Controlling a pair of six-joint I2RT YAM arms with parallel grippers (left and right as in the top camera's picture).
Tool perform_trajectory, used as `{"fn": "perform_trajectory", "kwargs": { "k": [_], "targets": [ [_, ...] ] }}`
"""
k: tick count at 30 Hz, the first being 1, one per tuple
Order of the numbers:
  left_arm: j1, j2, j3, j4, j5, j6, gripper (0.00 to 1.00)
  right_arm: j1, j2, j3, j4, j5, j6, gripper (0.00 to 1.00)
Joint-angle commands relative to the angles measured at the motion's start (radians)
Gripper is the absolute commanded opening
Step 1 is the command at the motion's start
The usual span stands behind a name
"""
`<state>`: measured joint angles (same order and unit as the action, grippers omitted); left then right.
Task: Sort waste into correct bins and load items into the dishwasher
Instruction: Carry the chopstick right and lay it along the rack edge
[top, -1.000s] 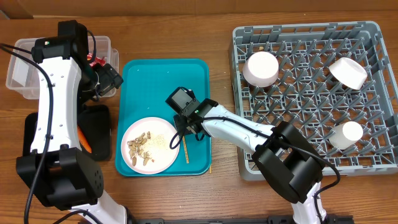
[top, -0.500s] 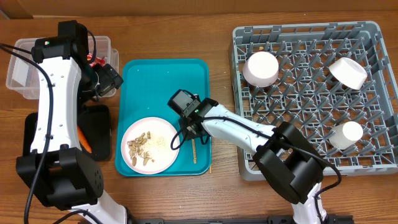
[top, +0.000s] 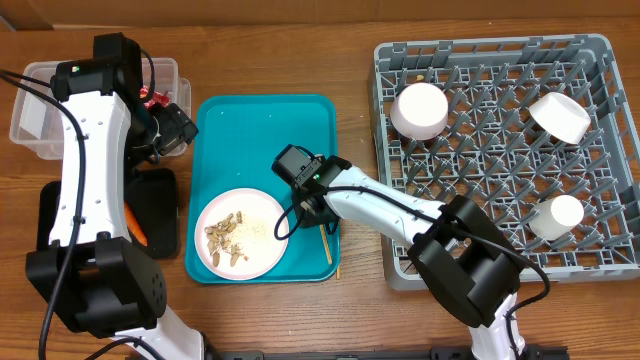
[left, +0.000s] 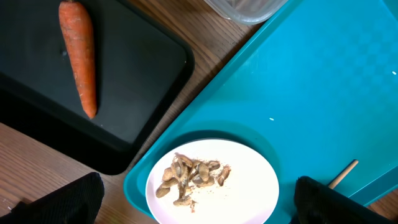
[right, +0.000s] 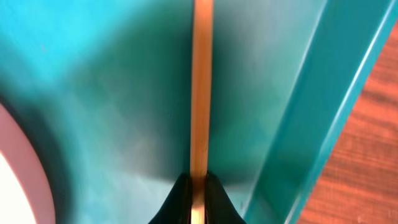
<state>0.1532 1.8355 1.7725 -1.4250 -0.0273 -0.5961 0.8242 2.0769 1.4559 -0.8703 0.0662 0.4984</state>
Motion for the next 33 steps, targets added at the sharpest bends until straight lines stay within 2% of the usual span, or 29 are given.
{"fn": "perform_trajectory", "kwargs": {
  "k": [1, 6, 9, 15, 20, 26, 29, 30, 31, 32, 33],
  "targets": [
    [0.002, -0.003, -0.003, -0.004, -0.005, -0.006, 1.00, -0.031, -0.024, 0.078, -0.074, -0.014, 0.000, 0.04],
    [0.002, -0.003, -0.003, -0.003, -0.005, -0.006, 1.00, -0.145, -0.222, 0.163, -0.189, -0.015, -0.005, 0.04],
    [0.002, -0.003, -0.003, -0.003, -0.005, -0.006, 1.00, -0.230, -0.327, 0.162, -0.256, -0.014, -0.059, 0.04],
    [0.002, -0.003, -0.003, -0.003, -0.005, -0.006, 1.00, -0.413, -0.369, 0.146, -0.407, -0.031, -0.174, 0.04],
    [0.002, -0.003, -0.003, -0.003, -0.005, -0.006, 1.00, -0.443, -0.369, 0.048, -0.391, -0.078, -0.238, 0.04],
    [0.002, -0.003, -0.003, -0.004, 0.002, -0.006, 1.00, -0.443, -0.367, -0.114, -0.264, -0.076, -0.237, 0.04],
    [0.002, -0.003, -0.003, -0.004, 0.002, -0.006, 1.00, -0.443, -0.367, -0.127, -0.235, -0.076, -0.238, 0.04],
    [0.002, -0.003, -0.003, -0.004, 0.002, -0.006, 1.00, -0.443, -0.367, -0.127, -0.224, -0.076, -0.238, 0.11],
    [0.001, -0.003, -0.003, -0.004, 0.003, -0.006, 1.00, -0.443, -0.367, -0.127, -0.218, -0.076, -0.238, 0.25],
    [0.000, -0.003, -0.003, -0.005, 0.003, -0.006, 1.00, -0.443, -0.367, -0.127, -0.215, -0.076, -0.238, 0.35],
    [-0.004, -0.003, -0.003, -0.008, 0.002, -0.004, 1.00, -0.443, -0.367, -0.126, -0.215, -0.076, -0.238, 0.39]
  ]
}}
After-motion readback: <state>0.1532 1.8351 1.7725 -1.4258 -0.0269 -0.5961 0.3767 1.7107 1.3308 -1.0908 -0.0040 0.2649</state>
